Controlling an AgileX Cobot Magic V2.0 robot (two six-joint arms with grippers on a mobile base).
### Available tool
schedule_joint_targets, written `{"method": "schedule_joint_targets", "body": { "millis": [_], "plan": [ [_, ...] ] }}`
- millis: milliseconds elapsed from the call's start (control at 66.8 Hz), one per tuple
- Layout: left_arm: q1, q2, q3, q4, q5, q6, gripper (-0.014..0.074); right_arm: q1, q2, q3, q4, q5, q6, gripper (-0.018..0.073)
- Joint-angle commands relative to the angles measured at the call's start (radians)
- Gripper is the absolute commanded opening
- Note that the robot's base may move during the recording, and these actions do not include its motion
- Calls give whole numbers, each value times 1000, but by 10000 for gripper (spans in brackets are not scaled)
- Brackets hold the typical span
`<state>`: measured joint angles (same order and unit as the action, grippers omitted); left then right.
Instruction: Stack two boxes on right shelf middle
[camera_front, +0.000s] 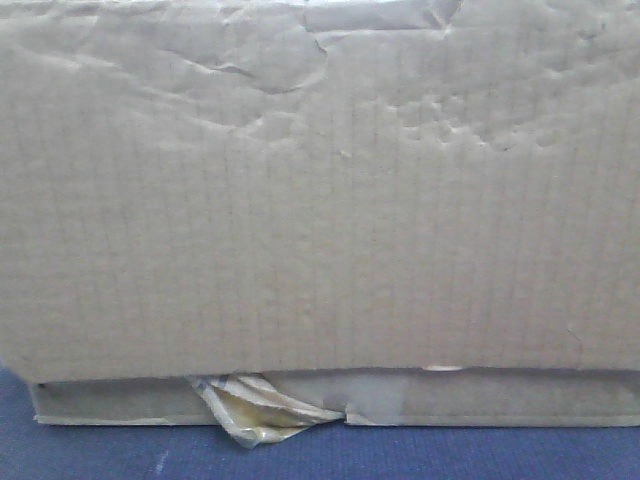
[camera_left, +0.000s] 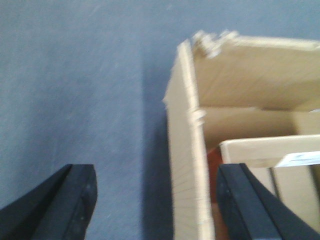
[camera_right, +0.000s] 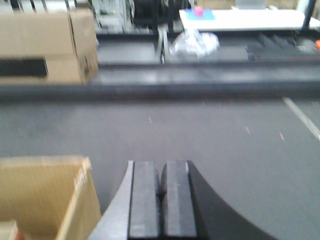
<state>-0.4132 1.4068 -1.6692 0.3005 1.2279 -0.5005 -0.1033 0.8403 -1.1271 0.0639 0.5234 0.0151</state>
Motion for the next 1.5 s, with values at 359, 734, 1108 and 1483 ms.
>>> {"method": "schedule_joint_targets", "body": {
  "millis": [359,734,1108,1483],
  "plan": [
    [12,-6,39,34,-7,4,403,60,164,-119,148,142,-62,-45],
    [12,-6,39,31,-7,4,403,333,468,-413,-89,468,37,359],
    [12,-4,39,12,-7,4,403,347,599,-419,-115,618,185,559],
    [12,6,39,-112,-7,4,403,347,638,-419,-125,698,309,559]
  ]
}}
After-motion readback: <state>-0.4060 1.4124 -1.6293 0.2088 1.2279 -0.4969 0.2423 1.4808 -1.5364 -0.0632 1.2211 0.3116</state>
